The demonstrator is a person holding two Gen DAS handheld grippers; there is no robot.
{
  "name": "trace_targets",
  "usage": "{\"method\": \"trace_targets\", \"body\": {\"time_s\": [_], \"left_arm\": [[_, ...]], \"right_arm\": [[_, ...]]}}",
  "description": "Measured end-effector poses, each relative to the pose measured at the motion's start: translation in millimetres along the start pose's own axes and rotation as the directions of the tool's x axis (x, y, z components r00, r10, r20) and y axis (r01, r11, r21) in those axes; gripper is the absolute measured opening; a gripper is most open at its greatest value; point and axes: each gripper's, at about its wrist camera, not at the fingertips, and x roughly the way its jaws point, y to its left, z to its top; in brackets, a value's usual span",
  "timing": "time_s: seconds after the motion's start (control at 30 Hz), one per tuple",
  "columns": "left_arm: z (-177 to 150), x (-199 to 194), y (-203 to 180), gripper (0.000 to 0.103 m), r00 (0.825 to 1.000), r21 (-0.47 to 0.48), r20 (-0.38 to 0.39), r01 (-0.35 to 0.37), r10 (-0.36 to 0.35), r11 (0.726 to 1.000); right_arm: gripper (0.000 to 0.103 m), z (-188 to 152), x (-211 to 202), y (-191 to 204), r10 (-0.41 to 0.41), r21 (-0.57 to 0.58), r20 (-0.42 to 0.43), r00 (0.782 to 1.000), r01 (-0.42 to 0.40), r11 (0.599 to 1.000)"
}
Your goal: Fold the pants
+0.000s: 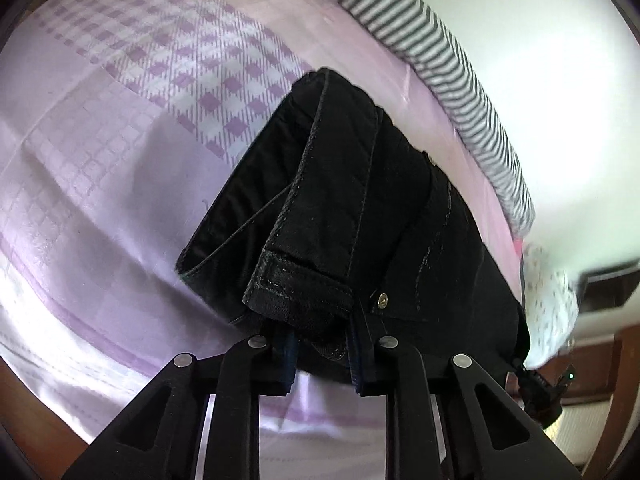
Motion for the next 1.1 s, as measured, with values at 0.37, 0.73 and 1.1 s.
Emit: {"method": "trace_targets", "body": {"time_s": [0.37, 0.73, 1.1], "left_arm": [[-1.8, -13.3, -19.0, 0.020, 0.999, 0.204, 0.020, -0.053, 0.050, 0.977], [-4.3, -0.4, -17.7, 0.025, 0.992, 0.249, -0.011, -0.119, 0.126, 0.961], [-64.5, -33.8, -62.2, 0.035, 0.959, 0.579, 0.080, -0.266, 0.271, 0.771]], "right_arm": [[0.003, -33.8, 10.7, -21.7, -0.003, 0.080, -0.042, 0.999, 0.006, 0.997], [0.027, -36.6, 16.6, -9.9, -0.137, -0.058, -0.030, 0.990, 0.135, 0.989], [0.039, -6.7, 29.4, -1.4, -0.300, -0.213, 0.027, 0.953, 0.299, 0.930]]}}
